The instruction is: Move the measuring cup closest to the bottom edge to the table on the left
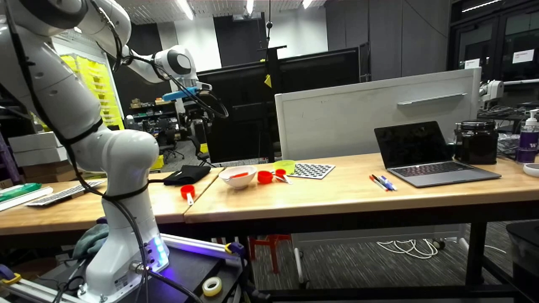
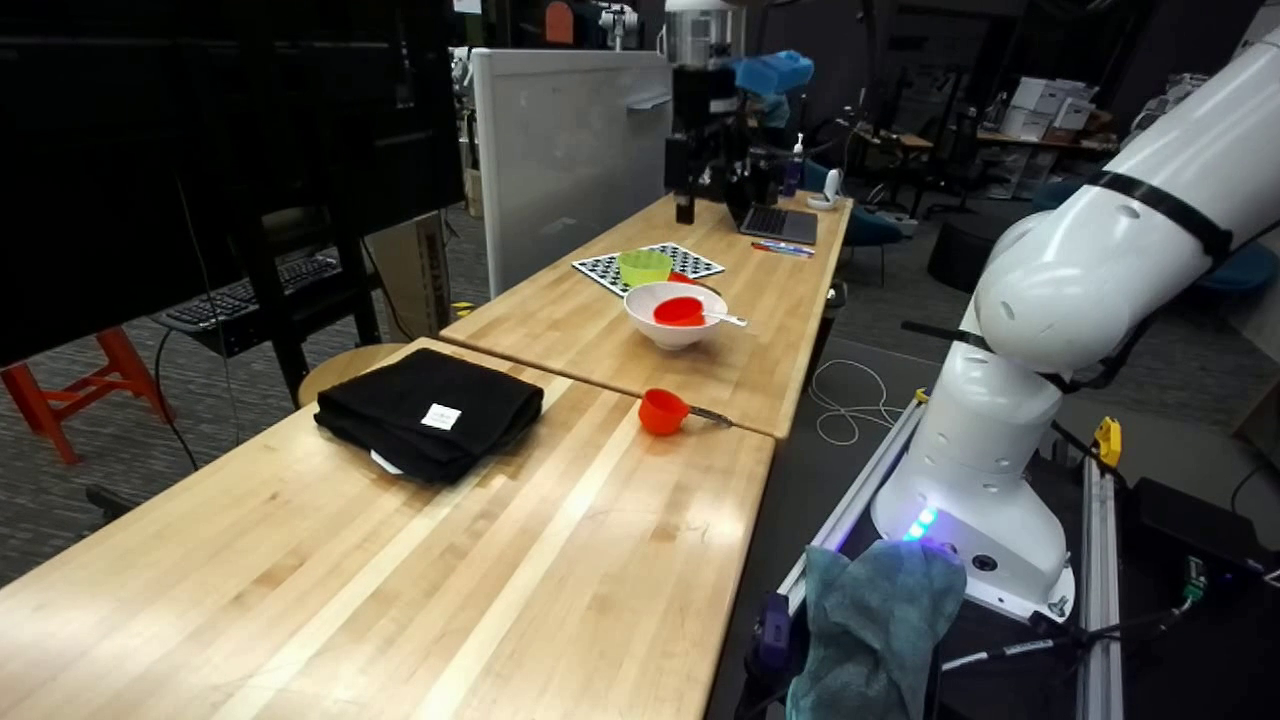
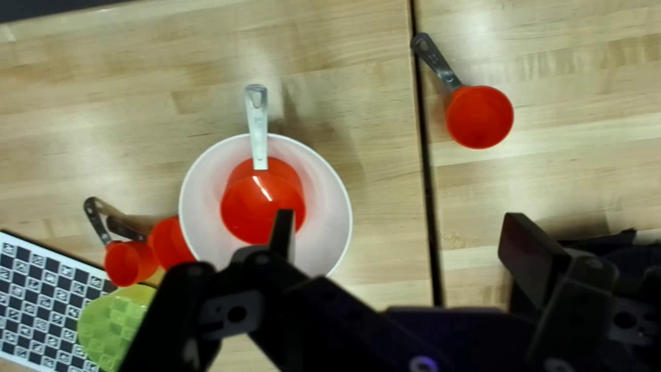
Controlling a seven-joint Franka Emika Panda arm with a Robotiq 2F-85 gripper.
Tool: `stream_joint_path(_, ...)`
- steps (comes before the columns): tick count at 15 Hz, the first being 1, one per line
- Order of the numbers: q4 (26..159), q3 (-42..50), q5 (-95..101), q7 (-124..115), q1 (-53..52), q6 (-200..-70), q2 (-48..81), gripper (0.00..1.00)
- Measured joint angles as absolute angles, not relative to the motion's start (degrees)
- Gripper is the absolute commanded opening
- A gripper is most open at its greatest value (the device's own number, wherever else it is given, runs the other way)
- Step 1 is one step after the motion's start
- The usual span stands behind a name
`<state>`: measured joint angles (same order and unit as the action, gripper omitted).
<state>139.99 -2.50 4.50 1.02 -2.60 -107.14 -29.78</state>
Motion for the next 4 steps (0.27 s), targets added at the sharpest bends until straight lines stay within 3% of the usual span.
stream_joint_path(4, 136.4, 1.3, 6.7, 3.9, 0.5, -103.8, -31.0, 1.00)
